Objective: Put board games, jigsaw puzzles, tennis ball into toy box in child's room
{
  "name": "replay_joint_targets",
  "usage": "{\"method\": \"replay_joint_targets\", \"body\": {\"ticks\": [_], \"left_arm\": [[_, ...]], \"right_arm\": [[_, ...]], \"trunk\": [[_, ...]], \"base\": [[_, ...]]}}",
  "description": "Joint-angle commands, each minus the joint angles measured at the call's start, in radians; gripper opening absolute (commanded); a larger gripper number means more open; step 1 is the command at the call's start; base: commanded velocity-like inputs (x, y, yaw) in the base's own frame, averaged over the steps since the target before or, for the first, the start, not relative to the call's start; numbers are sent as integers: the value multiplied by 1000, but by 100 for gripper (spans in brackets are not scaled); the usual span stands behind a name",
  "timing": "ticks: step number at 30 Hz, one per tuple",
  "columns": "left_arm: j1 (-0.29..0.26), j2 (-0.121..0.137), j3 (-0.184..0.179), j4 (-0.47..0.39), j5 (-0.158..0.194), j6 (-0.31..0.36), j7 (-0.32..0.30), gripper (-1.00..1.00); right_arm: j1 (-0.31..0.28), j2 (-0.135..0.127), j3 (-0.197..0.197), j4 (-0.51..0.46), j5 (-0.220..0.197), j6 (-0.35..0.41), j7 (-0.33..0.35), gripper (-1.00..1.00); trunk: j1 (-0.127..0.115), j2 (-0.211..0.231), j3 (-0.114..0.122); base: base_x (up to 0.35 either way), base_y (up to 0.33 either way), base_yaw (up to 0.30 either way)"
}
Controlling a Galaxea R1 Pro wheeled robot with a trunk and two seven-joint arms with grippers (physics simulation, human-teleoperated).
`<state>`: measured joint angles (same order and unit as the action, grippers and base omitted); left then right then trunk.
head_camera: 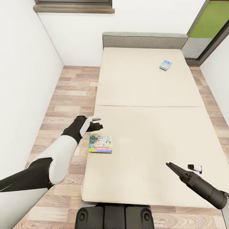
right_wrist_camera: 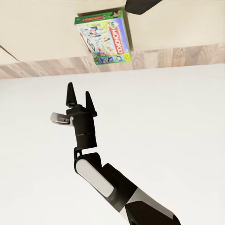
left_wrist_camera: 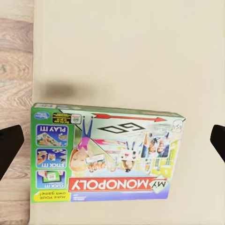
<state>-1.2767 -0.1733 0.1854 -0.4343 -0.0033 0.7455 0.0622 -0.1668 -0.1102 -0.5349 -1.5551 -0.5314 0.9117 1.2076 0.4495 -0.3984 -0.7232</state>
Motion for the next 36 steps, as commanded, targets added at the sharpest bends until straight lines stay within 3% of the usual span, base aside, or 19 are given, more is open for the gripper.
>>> {"method": "replay_joint_targets", "body": {"ticks": [1, 36], "left_arm": [[-1, -1, 6, -2, 0, 5, 4, 100], [-1, -1, 6, -34, 0, 8, 1, 100]], "right_arm": [[0, 0, 0, 0, -2, 6, 1, 100], [0, 0, 0, 1, -1, 5, 1, 100]], "trunk": [[0, -2, -3], [0, -2, -59]], "base": [[0, 0, 0], [0, 0, 0]]}}
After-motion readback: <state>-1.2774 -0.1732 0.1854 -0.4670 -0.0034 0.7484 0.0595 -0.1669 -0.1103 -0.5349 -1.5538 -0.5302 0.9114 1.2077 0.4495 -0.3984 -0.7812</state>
